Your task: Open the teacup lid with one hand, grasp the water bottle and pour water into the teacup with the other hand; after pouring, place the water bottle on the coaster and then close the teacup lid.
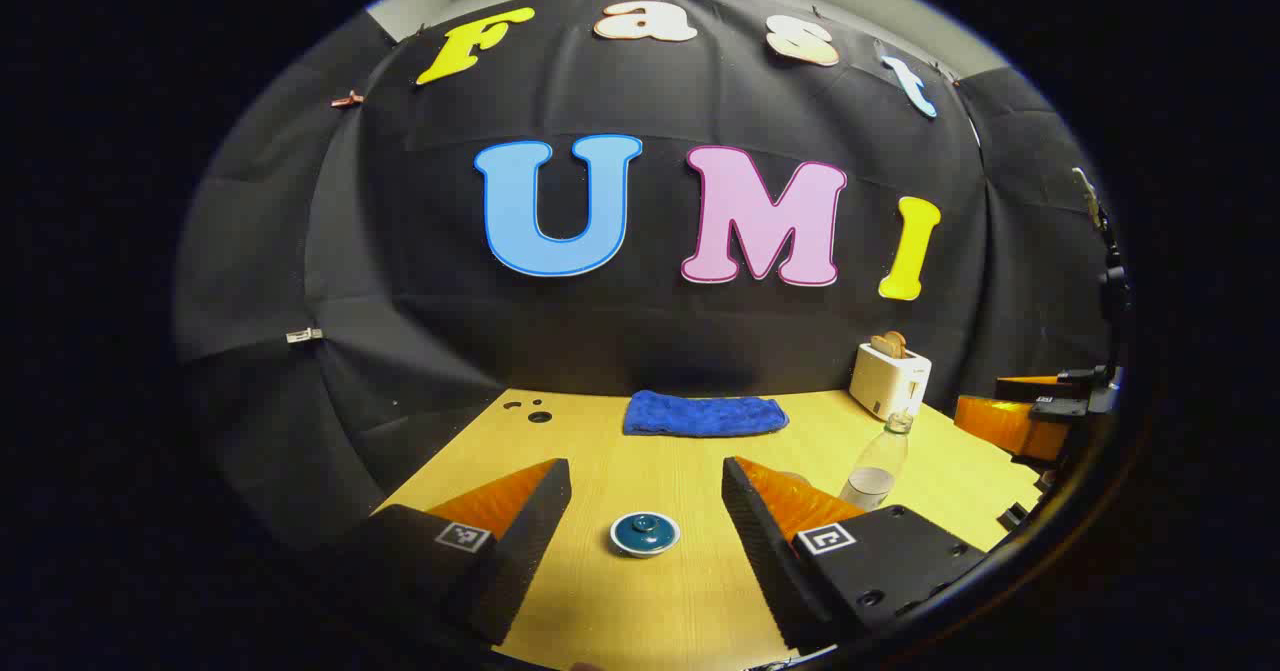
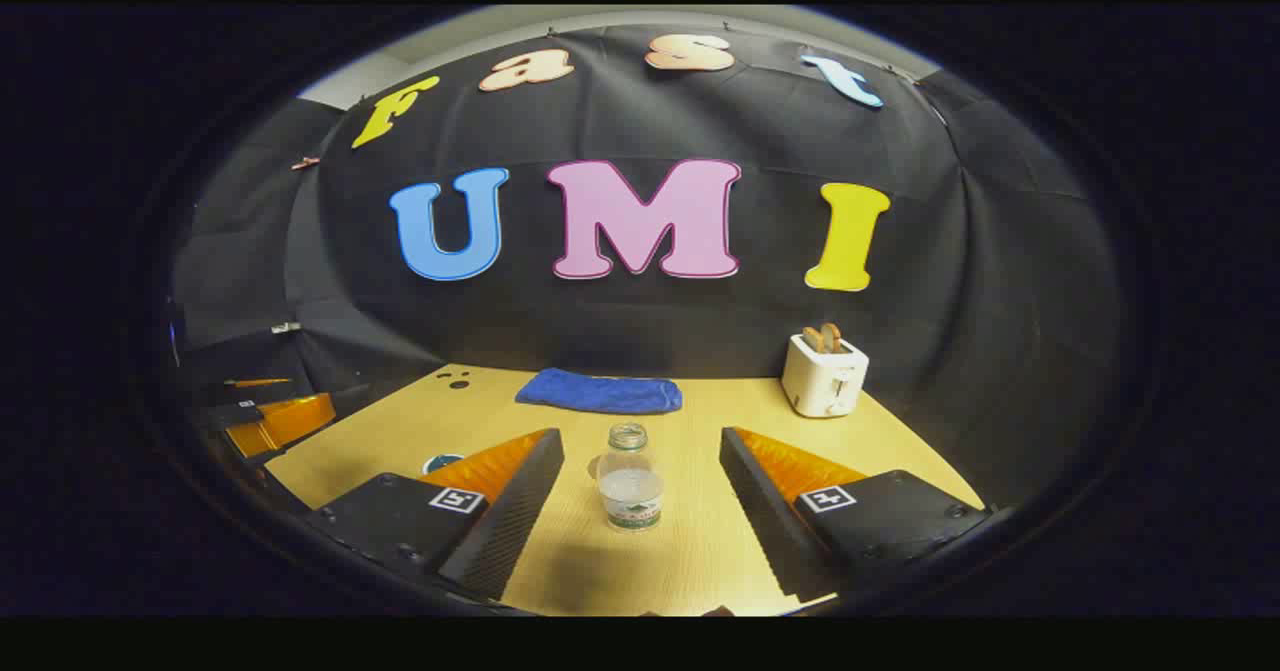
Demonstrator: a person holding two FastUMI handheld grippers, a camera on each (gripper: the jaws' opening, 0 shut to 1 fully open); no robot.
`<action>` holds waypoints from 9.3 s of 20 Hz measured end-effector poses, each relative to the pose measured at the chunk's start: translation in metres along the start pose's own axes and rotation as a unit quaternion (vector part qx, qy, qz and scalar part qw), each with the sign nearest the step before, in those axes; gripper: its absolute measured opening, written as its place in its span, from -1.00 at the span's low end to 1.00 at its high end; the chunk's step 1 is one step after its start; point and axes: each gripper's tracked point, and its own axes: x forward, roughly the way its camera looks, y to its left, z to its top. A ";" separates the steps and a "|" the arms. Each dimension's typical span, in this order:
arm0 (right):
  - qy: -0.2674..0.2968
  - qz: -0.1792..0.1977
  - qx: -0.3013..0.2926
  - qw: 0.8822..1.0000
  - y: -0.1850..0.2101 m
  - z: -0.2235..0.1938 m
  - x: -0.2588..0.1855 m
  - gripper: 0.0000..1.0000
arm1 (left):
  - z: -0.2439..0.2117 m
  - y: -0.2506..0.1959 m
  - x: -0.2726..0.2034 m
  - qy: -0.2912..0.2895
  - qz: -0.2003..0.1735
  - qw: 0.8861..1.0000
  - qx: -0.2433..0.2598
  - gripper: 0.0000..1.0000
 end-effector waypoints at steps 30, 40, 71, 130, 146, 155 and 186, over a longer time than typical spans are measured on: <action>0.061 0.045 -0.002 0.997 0.011 -0.072 0.047 0.96 | -0.090 0.002 0.092 0.062 0.006 0.997 0.043 0.89; 0.072 0.044 -0.004 0.996 0.020 -0.099 0.065 0.96 | -0.151 0.001 0.146 0.084 -0.013 0.994 0.070 0.41; 0.052 -0.017 0.016 0.998 0.013 -0.128 0.112 1.00 | -0.145 -0.004 0.158 0.069 -0.037 0.995 0.066 -0.51; -0.016 0.169 -0.576 0.799 0.149 -0.151 0.220 0.43 | -0.162 0.143 0.083 0.061 0.066 0.995 -0.047 -0.51; -0.035 0.212 -0.671 0.710 0.178 -0.177 0.241 0.43 | -0.163 0.154 0.095 0.062 0.059 0.995 -0.046 -0.51; -0.061 0.213 -0.719 0.659 0.181 -0.173 0.244 0.43 | -0.169 0.162 0.086 0.068 0.074 0.994 -0.052 -0.51; -0.131 0.220 -0.797 0.546 0.195 -0.169 0.256 0.43 | -0.179 0.160 0.085 0.078 0.063 0.993 -0.057 -0.58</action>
